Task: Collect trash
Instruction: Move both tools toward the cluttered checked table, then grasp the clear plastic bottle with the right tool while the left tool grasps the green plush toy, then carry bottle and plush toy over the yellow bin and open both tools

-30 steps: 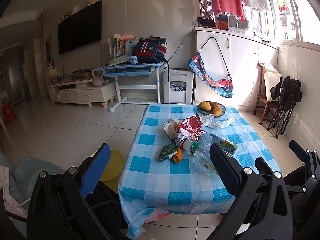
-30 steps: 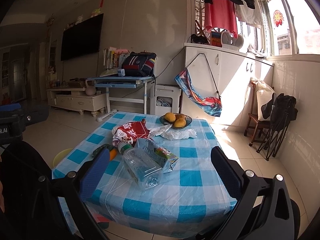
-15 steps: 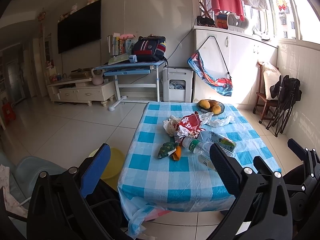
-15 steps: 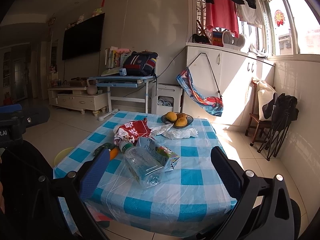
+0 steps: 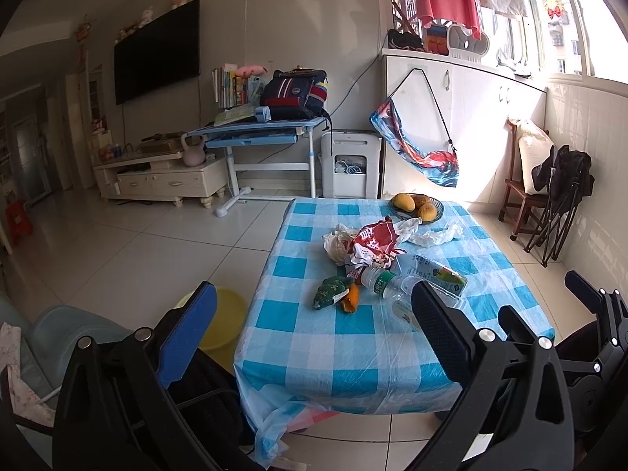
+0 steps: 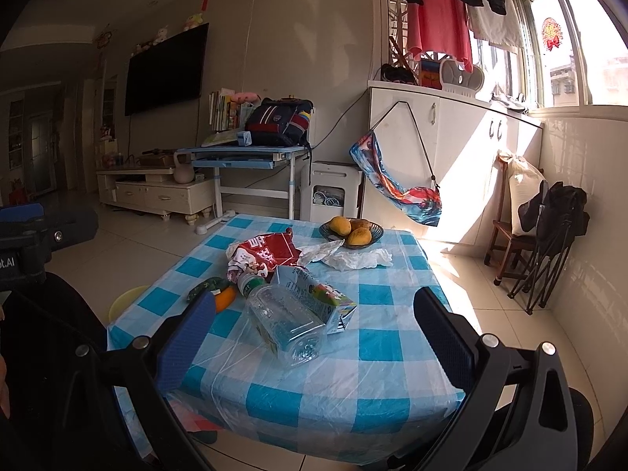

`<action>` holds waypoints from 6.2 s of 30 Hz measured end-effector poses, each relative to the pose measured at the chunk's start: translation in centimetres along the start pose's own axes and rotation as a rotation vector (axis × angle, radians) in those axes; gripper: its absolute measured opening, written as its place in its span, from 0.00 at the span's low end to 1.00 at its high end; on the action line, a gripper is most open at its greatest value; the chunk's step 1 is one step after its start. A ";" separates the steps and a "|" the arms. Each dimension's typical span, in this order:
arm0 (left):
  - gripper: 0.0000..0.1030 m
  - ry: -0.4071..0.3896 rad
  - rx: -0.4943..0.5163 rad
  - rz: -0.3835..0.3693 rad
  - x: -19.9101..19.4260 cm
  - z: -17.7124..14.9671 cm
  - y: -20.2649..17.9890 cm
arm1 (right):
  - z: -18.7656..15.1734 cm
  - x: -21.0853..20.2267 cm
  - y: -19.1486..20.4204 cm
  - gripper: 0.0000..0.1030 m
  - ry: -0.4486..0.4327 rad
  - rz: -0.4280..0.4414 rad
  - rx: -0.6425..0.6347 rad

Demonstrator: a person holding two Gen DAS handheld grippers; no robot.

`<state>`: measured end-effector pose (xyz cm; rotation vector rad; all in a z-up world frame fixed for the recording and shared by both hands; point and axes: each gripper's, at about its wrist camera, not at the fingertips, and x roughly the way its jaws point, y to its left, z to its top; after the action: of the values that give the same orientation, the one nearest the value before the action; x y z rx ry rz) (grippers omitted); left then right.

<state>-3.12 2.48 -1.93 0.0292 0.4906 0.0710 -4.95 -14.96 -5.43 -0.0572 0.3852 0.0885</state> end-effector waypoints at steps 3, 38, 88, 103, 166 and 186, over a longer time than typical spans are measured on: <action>0.93 -0.001 0.000 0.000 -0.1 -0.1 0.1 | 0.0 0.0 0.0 0.94 0.000 -0.001 -0.001; 0.93 0.074 0.018 -0.007 2.0 0.0 1.6 | 0.7 1.6 -1.5 0.94 0.056 0.009 0.067; 0.47 0.476 -0.031 -0.205 27.6 -2.8 1.1 | -1.5 18.0 2.2 0.63 0.559 0.289 -0.168; 0.32 0.458 -0.082 -0.219 27.7 -2.5 2.4 | -1.4 17.9 2.6 0.53 0.532 0.348 -0.089; 0.68 0.193 -1.016 0.137 25.2 -1.4 32.1 | 3.7 34.0 30.6 0.64 0.676 0.732 0.147; 0.77 0.093 -0.536 0.182 22.4 3.9 22.7 | 1.7 14.9 9.5 0.72 0.328 0.467 0.048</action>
<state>17.03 26.78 -7.96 -0.4564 0.5481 0.3810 8.54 -4.26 -9.88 0.0677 0.7232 0.5355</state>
